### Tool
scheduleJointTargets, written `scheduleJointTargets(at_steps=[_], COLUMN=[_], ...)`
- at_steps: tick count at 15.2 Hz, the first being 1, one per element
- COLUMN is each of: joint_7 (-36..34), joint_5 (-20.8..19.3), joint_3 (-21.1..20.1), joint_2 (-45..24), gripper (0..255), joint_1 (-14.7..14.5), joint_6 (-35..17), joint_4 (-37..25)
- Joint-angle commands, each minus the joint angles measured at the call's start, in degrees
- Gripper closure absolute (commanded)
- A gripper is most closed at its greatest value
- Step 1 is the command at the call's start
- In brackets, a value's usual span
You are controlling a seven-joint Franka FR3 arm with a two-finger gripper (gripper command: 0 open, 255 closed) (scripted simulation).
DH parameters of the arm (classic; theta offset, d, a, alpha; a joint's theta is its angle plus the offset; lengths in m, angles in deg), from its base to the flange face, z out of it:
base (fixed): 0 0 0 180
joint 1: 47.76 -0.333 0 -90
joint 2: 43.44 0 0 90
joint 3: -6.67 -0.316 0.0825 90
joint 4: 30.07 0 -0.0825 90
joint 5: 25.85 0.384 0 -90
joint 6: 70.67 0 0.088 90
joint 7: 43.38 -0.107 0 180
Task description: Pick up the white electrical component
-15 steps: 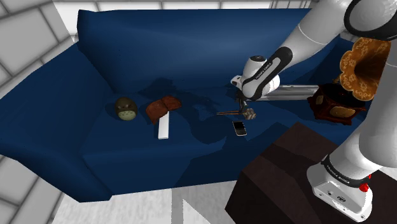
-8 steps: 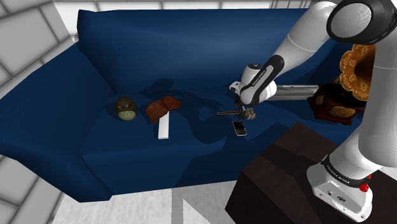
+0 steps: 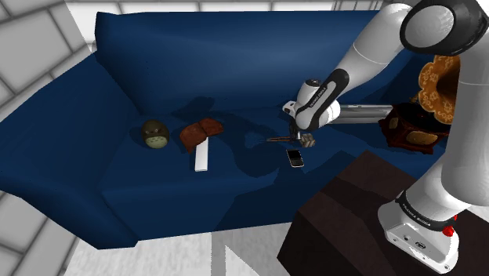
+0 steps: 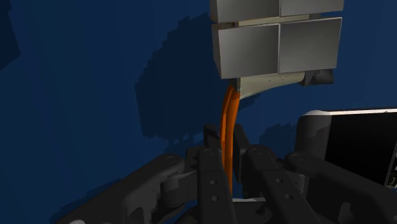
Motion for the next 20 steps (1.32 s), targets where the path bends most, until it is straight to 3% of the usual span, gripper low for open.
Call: scheduleJointTargets(at_steps=[1, 20], joint_7=[0.00, -1.27], joint_5=[0.00, -1.83], joint_3=[0.01, 1.97], joint_2=[-0.01, 12.44], gripper=[255, 255], joint_1=[0.01, -1.63], joint_6=[-0.01, 10.18], joint_4=[-0.01, 2.25])
